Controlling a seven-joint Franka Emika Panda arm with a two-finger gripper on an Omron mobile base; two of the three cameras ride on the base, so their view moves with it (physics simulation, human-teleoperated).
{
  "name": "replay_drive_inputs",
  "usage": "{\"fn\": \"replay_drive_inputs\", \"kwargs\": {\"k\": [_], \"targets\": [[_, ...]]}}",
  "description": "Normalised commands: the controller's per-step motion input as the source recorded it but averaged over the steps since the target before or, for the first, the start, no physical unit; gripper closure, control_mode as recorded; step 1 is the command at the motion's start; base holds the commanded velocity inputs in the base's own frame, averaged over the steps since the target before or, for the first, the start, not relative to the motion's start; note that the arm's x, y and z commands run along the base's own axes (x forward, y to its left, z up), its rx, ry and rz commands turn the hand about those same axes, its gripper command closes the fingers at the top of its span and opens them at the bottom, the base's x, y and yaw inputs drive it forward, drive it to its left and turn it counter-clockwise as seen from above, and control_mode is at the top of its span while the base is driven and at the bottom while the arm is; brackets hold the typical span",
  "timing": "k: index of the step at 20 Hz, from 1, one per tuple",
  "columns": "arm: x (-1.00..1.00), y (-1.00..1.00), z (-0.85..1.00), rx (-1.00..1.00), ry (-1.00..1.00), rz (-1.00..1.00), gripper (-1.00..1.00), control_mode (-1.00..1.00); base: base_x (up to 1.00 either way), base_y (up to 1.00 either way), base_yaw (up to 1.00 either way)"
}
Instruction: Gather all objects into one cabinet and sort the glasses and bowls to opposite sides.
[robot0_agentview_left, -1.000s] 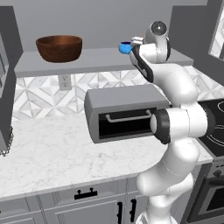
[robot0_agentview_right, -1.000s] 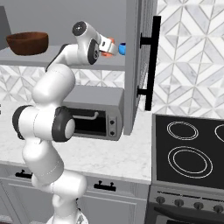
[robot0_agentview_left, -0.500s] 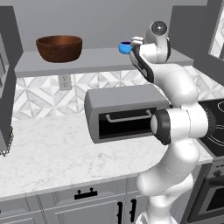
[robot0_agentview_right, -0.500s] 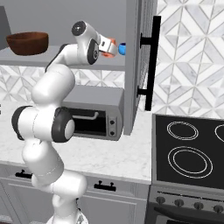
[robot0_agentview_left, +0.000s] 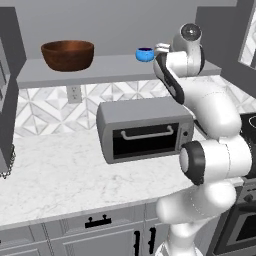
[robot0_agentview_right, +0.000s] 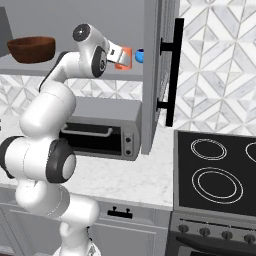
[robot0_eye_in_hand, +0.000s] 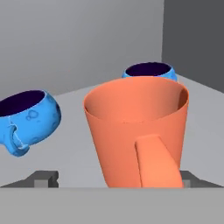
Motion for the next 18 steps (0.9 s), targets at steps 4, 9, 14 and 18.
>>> {"fn": "replay_drive_inputs", "kwargs": {"k": [4, 9, 14, 18], "targets": [[-0.26, 0.01, -0.03, 0.00, 0.00, 0.00, -1.00, -1.00, 0.00, 0.00, 0.00], [0.17, 0.12, -0.03, 0.00, -0.04, 0.01, -1.00, -1.00, 0.00, 0.00, 0.00], [0.07, 0.01, 0.00, 0.00, -0.02, 0.02, -1.00, -1.00, 0.00, 0.00, 0.00], [0.00, 0.00, 0.00, 0.00, -0.01, 0.02, -1.00, -1.00, 0.00, 0.00, 0.00]]}}
